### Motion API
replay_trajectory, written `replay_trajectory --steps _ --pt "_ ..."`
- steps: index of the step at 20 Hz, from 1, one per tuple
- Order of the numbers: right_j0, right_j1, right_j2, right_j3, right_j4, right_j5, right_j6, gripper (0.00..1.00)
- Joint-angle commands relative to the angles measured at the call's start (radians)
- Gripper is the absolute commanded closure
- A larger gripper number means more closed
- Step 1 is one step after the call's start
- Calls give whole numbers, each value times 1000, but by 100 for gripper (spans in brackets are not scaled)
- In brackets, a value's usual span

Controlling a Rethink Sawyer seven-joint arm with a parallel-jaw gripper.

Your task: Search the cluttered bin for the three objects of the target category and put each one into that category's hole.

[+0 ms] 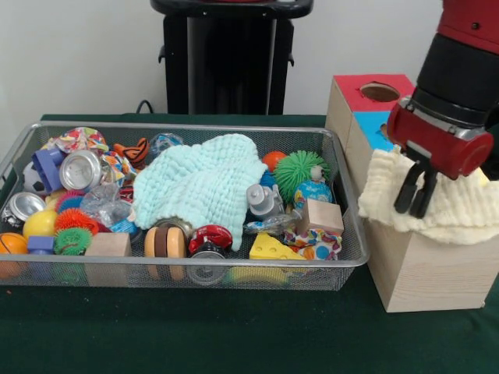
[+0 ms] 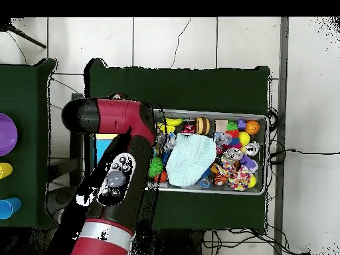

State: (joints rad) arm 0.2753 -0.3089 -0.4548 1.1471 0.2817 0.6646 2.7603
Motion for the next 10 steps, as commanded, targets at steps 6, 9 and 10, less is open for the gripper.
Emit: replay_trajectory --steps 6,9,10 --pt "-26 72 107 63 -62 38 33 100" --pt "-14 65 106 59 -54 74 57 100" --pt "-10 61 105 59 -50 84 63 100"
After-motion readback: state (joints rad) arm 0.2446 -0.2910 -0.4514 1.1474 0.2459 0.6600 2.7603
